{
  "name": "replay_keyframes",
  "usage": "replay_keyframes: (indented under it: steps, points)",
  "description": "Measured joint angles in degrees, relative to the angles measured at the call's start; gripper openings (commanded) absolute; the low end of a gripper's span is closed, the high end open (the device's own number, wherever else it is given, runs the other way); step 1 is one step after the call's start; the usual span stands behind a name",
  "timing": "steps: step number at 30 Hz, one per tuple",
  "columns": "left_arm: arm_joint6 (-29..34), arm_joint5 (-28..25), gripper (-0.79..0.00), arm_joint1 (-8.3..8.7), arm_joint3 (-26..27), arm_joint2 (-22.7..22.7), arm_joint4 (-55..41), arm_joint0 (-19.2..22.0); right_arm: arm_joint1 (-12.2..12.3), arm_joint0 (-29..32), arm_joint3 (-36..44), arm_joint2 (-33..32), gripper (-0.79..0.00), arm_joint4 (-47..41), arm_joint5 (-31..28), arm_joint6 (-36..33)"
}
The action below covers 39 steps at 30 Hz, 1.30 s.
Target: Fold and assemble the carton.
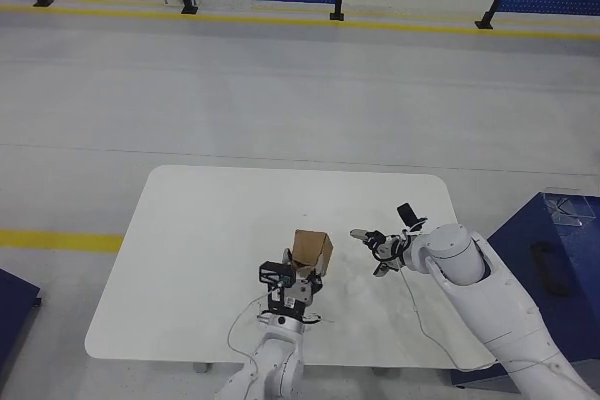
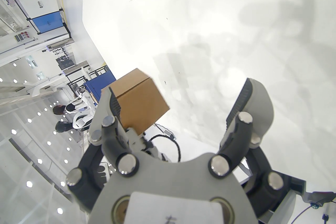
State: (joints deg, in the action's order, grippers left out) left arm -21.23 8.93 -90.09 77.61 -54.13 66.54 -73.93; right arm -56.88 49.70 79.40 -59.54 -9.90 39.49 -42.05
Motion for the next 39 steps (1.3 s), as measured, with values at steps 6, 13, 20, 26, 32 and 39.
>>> replay_keyframes:
  steps: [6, 13, 20, 26, 32, 39]
  points:
    - [3.5, -25.86, -0.708, 1.59, 2.57, -8.93, -22.04, -2.86, 0.28, 0.22, -0.97, -2.47, 0.0, -1.87, -2.31, 0.07]
    - [19.84, -38.45, -0.499, 1.45, -8.67, -10.7, -49.88, 1.49, 0.66, 0.59, -1.79, -4.31, 0.0, -1.65, -1.69, 0.04]
    - [25.71, -34.35, 0.0, 0.59, -21.92, -8.72, -55.68, 8.06, 0.13, 0.66, -1.77, -2.11, 0.0, -0.59, -0.7, 1.21]
    - [16.61, -33.0, 0.0, 1.07, -19.97, -9.45, -47.22, 7.39, 0.11, 0.62, -1.77, -1.99, 0.0, -0.47, -0.67, 1.13]
    - [2.7, -26.91, -0.212, 2.8, 1.21, -10.34, -25.32, -2.07, 0.11, 0.62, -1.77, -1.99, 0.0, -0.47, -0.67, 1.13]
    - [5.54, -15.73, -0.785, 2.47, 5.44, -2.7, 3.28, 0.3, 0.11, 0.62, -1.77, -1.99, 0.0, -0.47, -0.67, 1.13]
